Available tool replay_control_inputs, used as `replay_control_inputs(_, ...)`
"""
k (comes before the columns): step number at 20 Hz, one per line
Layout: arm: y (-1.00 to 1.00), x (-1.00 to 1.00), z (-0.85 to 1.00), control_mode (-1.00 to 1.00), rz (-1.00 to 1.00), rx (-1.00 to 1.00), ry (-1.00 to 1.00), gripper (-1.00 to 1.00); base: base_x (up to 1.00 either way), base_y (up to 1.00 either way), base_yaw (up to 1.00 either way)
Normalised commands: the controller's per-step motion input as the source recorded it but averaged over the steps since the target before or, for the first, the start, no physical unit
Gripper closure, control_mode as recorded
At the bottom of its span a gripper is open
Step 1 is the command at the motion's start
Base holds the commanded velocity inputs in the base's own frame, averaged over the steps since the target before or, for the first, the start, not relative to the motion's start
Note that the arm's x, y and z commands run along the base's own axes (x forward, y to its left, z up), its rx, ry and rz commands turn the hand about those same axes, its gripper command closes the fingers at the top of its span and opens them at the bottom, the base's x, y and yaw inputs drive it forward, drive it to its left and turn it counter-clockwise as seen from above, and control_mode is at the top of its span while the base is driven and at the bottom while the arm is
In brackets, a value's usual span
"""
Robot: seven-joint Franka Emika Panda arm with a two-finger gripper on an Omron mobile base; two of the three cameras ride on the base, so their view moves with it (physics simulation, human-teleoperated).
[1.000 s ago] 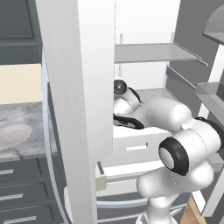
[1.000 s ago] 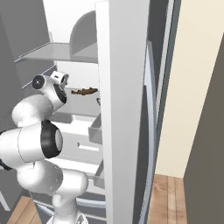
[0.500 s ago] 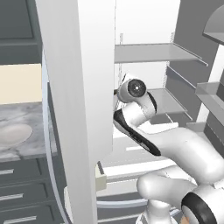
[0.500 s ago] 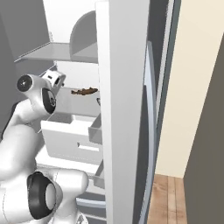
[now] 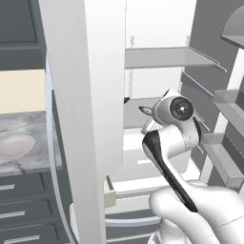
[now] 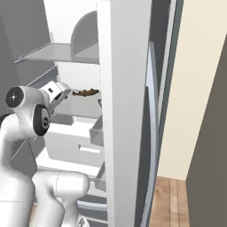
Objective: Place the fish on the counter behind the older fish on the same shelf of the fridge to maintain FIFO order. Close the fridge door when finished.
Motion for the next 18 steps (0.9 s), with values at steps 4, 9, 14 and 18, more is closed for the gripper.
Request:
replay_control_inputs(4, -0.31, -0.96, 0.00, -1.00, -0.21, 0.18, 0.01, -1.00, 0.00, 0.00, 0.00)
replay_control_inputs(9, -0.49, -0.56, -0.01, -1.00, -0.15, 0.16, 0.12, -1.00, 0.00, 0.00, 0.00)
replay_control_inputs(14, -0.08, -0.11, -0.33, -1.00, -0.05, 0.07, 0.01, -1.00, 0.00, 0.00, 0.00)
replay_control_inputs(18, 0.00, -0.07, -0.13, -1.00, 0.00, 0.00, 0.01, -1.00, 0.00, 0.00, 0.00)
